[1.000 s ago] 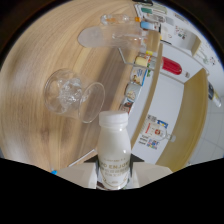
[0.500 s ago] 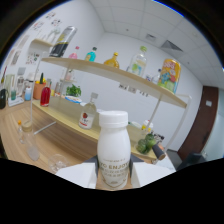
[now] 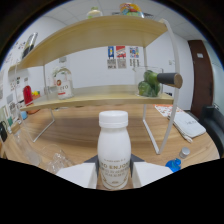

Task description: Make me a cup of Mount Fuji.

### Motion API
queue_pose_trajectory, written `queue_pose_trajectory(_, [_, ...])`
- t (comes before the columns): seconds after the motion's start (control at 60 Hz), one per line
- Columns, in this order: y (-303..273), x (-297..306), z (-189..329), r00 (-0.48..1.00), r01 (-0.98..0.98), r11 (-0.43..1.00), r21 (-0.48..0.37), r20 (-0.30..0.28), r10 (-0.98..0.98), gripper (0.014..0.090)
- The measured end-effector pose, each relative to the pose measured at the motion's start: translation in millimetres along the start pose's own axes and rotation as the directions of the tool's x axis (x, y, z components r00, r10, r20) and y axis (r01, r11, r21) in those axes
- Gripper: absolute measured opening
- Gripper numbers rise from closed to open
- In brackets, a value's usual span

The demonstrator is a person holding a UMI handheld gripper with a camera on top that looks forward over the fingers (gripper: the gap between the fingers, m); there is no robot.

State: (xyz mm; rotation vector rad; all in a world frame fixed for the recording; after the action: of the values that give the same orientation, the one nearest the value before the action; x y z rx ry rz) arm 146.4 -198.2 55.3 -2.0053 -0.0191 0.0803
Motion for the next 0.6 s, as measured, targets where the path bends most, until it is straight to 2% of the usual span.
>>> queue_pose_trajectory(0.35, [17,1,-23,1.0,0.011,1.0,-0.026,-0.025,-0.011,0.0509])
queue_pose_trajectory(0.417, [20,2,-26,0.999,0.003,0.998,-0.059,-0.05,-0.006,0.0581])
queue_pose_trajectory(0.533, [12,7,-42,0.994,0.002,0.995,-0.095,-0.108,-0.012,0.0852])
queue_pose_trajectory(0.6, [3,8,-56,0.988,-0.007,0.995,-0.101,-0.152,-0.008,0.0851])
